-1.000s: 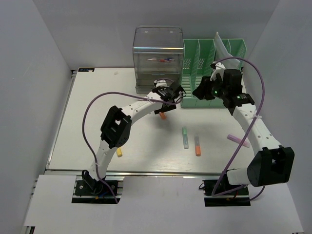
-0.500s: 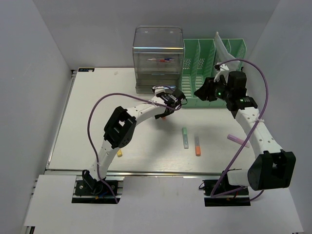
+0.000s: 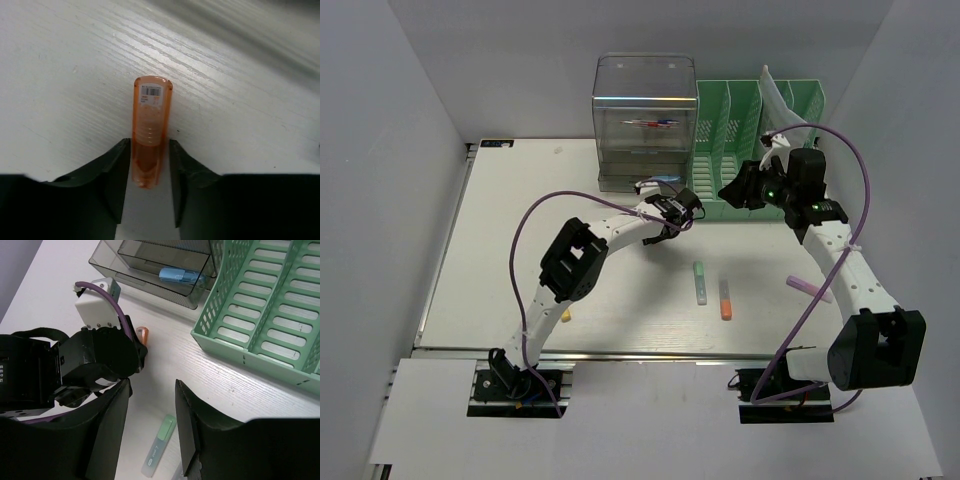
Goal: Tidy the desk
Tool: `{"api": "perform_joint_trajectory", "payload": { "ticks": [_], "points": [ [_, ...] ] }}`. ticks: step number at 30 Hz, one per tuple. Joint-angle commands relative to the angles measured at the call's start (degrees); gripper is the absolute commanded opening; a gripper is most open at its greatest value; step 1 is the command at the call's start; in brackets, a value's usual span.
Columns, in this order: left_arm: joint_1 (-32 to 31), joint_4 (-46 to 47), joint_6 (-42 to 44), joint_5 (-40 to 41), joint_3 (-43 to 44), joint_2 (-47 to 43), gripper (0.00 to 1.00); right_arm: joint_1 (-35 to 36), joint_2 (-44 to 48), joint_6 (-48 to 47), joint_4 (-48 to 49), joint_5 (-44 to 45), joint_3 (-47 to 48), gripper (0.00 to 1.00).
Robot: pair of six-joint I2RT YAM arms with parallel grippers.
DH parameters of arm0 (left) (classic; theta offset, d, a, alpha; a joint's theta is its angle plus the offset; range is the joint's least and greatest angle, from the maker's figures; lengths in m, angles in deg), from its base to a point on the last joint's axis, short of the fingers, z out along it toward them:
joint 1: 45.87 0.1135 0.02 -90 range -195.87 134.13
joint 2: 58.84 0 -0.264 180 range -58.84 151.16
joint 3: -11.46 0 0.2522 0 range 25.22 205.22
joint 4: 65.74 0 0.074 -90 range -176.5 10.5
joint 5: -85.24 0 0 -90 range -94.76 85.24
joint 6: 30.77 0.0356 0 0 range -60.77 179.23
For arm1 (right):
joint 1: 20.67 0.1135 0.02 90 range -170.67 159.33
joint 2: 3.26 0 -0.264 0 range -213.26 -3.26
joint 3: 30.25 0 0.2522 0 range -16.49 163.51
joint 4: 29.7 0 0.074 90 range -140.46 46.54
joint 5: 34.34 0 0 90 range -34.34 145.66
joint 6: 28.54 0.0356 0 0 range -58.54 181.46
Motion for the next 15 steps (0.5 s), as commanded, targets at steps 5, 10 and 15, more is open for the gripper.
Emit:
{"api": "perform_joint_trajectory", "payload": {
  "ticks": [5,10,15],
  "points": [
    [-0.2,-0.5,-1.2,1.3,-1.8,-0.4,0.23,-0.9,1.8,0.5,2.7,-1.4,-0.6,0.48],
    [-1.6,1.6,-0.2,0.4,-8.4,-9.1,0.1,-1.3,2.3,0.1,2.6,-2.0,-1.1,0.48],
    [-2.4,12.7,8.5,-5.0,-19.1,-23.7,0.01,-1.6,2.6,-0.9,3.3,-3.3,-1.4,0.44]
  ]
}}
